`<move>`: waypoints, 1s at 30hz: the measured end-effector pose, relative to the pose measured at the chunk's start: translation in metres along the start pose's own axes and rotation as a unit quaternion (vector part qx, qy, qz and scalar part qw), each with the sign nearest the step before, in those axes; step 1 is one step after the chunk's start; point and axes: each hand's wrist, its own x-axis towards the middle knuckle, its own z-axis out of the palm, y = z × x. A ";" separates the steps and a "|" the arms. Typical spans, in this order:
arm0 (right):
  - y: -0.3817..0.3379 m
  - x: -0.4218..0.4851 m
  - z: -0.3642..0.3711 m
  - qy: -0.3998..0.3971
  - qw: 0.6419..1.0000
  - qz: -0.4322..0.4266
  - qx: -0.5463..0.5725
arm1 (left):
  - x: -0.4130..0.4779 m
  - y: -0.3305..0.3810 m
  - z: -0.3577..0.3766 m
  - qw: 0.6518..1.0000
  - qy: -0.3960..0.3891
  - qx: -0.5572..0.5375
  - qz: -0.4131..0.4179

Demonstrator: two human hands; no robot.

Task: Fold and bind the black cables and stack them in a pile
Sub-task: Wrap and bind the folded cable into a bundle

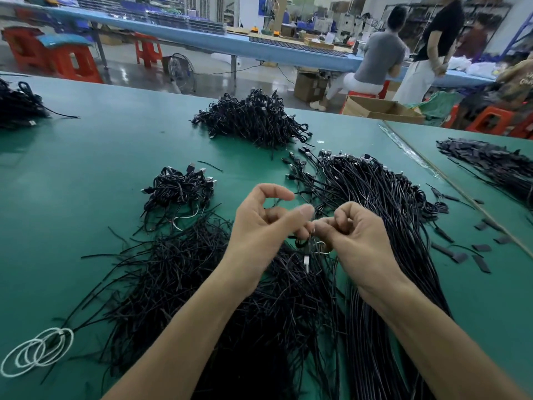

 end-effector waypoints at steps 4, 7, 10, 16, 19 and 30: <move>-0.006 0.005 -0.003 0.051 0.995 -0.069 -0.045 | 0.000 -0.013 -0.001 0.961 0.042 0.272 0.034; -0.010 0.004 -0.003 0.052 0.994 -0.090 -0.037 | 0.000 -0.017 -0.004 0.945 0.029 0.325 -0.012; -0.011 0.003 0.000 0.022 0.995 -0.096 -0.031 | 0.000 -0.016 -0.002 0.971 0.025 0.228 -0.068; -0.007 0.002 0.003 -0.031 0.998 -0.047 0.039 | 0.006 0.004 -0.003 0.972 0.050 -0.107 -0.205; -0.005 0.003 0.003 -0.062 0.996 -0.032 0.053 | 0.007 0.008 -0.004 0.979 0.030 -0.035 -0.198; 0.032 0.011 -0.001 -0.184 0.980 0.076 0.028 | 0.007 0.004 -0.024 0.968 -0.049 0.170 -0.177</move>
